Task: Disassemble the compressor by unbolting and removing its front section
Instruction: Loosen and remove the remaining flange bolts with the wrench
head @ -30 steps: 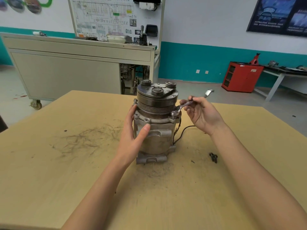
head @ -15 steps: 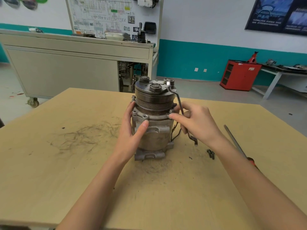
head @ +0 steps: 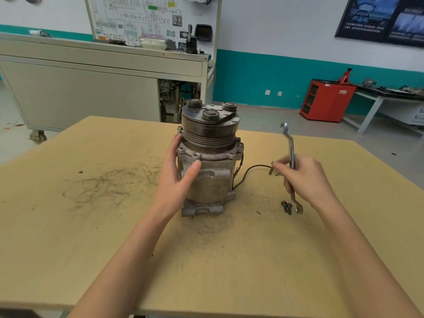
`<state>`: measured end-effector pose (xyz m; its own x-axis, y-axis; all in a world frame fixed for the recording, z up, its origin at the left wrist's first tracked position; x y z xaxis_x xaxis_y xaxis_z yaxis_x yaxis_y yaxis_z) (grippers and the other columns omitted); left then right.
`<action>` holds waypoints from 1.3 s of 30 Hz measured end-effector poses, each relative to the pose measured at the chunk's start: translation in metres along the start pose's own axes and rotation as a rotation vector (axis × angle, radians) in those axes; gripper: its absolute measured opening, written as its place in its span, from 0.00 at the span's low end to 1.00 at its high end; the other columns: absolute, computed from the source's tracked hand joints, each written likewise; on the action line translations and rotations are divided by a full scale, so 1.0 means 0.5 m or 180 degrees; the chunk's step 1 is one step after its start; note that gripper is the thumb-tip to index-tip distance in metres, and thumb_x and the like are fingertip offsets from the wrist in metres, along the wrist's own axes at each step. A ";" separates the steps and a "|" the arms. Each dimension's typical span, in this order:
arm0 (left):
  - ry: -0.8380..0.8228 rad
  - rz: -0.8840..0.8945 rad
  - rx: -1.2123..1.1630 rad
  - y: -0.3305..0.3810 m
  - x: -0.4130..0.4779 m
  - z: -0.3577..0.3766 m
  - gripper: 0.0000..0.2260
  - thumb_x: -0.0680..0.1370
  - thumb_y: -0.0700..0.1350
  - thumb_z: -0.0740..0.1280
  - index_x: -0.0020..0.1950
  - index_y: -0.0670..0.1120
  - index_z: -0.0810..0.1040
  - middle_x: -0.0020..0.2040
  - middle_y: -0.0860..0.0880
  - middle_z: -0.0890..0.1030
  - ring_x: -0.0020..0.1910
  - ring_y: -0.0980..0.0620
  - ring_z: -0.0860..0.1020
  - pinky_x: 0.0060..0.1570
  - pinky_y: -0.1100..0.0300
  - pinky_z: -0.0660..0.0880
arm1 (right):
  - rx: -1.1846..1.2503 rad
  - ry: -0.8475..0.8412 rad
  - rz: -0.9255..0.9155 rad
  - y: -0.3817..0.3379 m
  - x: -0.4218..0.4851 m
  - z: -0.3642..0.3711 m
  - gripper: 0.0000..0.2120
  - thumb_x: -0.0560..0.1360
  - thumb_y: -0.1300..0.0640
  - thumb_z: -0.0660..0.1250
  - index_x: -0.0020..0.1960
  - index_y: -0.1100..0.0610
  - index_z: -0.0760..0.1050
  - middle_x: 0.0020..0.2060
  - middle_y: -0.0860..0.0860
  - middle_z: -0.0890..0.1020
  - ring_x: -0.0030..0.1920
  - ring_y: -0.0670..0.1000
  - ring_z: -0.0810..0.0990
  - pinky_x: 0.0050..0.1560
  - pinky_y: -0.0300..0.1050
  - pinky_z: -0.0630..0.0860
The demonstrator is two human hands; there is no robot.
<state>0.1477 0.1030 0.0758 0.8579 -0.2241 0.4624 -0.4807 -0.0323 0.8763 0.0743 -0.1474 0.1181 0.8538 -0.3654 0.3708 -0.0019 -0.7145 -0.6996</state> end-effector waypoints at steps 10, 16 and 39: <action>0.0053 -0.0017 0.0064 -0.001 -0.001 0.004 0.36 0.73 0.62 0.63 0.78 0.56 0.55 0.75 0.60 0.61 0.72 0.66 0.61 0.59 0.82 0.59 | -0.1073 -0.0319 0.0816 0.148 -0.027 -0.009 0.08 0.75 0.53 0.67 0.40 0.56 0.78 0.20 0.50 0.75 0.27 0.50 0.75 0.32 0.43 0.69; 0.0208 -0.0157 -0.0284 0.012 -0.006 0.010 0.34 0.73 0.61 0.64 0.77 0.56 0.58 0.73 0.59 0.66 0.68 0.69 0.65 0.62 0.74 0.66 | -0.1754 -0.0697 0.1266 0.169 -0.030 -0.014 0.12 0.76 0.51 0.64 0.41 0.59 0.78 0.31 0.56 0.79 0.37 0.56 0.79 0.34 0.42 0.70; 0.0789 0.0040 0.1554 0.075 0.065 0.054 0.57 0.61 0.69 0.72 0.79 0.53 0.42 0.75 0.50 0.65 0.73 0.48 0.66 0.66 0.48 0.70 | -0.2045 -0.0398 0.1365 0.171 -0.027 0.002 0.14 0.77 0.46 0.61 0.40 0.55 0.74 0.31 0.52 0.77 0.32 0.49 0.74 0.29 0.37 0.64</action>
<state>0.1527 0.0683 0.1200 0.8403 0.0069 0.5420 -0.4688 -0.4927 0.7331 0.0629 -0.2031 0.0527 0.7626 -0.6450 0.0496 -0.6133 -0.7453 -0.2615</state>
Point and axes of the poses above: each hand's wrist, its own x-axis towards the middle knuckle, its own z-axis out of the palm, y = z × x, the point moved 1 cm from there along x, towards the middle knuckle
